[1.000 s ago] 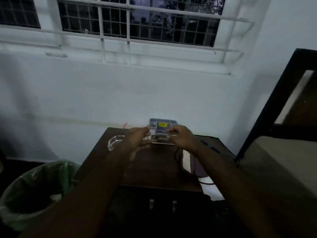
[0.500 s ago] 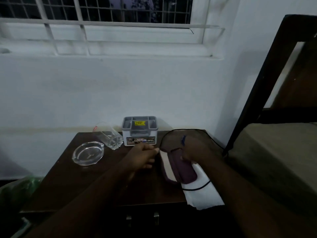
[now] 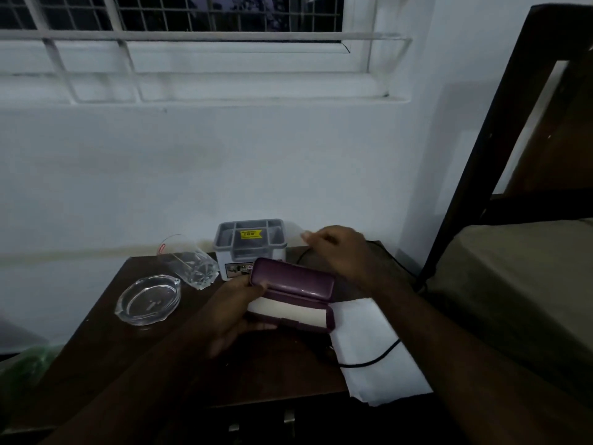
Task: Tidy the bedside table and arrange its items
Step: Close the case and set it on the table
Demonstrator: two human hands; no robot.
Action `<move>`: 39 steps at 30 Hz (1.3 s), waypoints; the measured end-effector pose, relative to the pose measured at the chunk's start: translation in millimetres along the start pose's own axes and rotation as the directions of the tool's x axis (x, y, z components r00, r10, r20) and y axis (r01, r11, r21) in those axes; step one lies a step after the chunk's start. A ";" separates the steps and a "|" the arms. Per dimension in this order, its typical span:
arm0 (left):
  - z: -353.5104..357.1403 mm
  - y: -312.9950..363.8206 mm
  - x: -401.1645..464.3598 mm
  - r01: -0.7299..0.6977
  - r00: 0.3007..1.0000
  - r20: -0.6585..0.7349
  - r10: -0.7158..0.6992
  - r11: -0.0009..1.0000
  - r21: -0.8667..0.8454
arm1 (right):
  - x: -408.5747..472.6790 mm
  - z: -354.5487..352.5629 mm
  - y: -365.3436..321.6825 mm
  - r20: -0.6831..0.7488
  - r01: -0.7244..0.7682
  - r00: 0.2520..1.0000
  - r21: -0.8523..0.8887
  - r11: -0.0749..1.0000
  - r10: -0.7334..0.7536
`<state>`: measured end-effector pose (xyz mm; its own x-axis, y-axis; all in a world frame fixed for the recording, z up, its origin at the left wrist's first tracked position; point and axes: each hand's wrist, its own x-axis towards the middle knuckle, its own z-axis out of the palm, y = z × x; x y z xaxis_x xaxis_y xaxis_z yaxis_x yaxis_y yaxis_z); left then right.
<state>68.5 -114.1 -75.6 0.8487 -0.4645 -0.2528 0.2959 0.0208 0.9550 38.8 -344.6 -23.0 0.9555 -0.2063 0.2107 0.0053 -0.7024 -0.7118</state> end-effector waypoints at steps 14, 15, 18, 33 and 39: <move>-22.8 12.9 -30.5 -0.111 0.978 -0.199 0.067 0.970 -0.218 | -10.6 -13.9 43.3 0.010 -0.081 0.996 -0.395 0.915 0.092; -23.1 14.1 -33.0 -0.120 0.977 -0.200 0.075 0.967 -0.223 | -14.7 -16.7 32.9 -0.018 -0.035 0.999 -0.290 0.956 0.031; -24.6 16.3 -39.7 -0.124 0.977 -0.196 0.079 0.966 -0.229 | -30.0 -18.4 -11.9 -0.011 0.157 0.987 -0.061 0.986 -0.158; -12.3 16.6 -57.0 0.001 0.997 -0.075 -0.033 0.924 -0.383 | -63.0 33.3 -71.6 0.258 0.491 0.863 -0.216 0.844 -0.435; -17.4 15.4 -56.4 -0.004 0.994 -0.101 -0.038 0.920 -0.391 | -62.3 36.7 -72.4 0.254 0.509 0.852 -0.200 0.837 -0.458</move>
<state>32.8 -72.1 -49.4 0.8766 -0.3735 -0.3035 0.4401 0.3670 0.8195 -10.3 -255.9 -9.2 0.8866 0.3185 0.3354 0.4320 -0.8293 -0.3545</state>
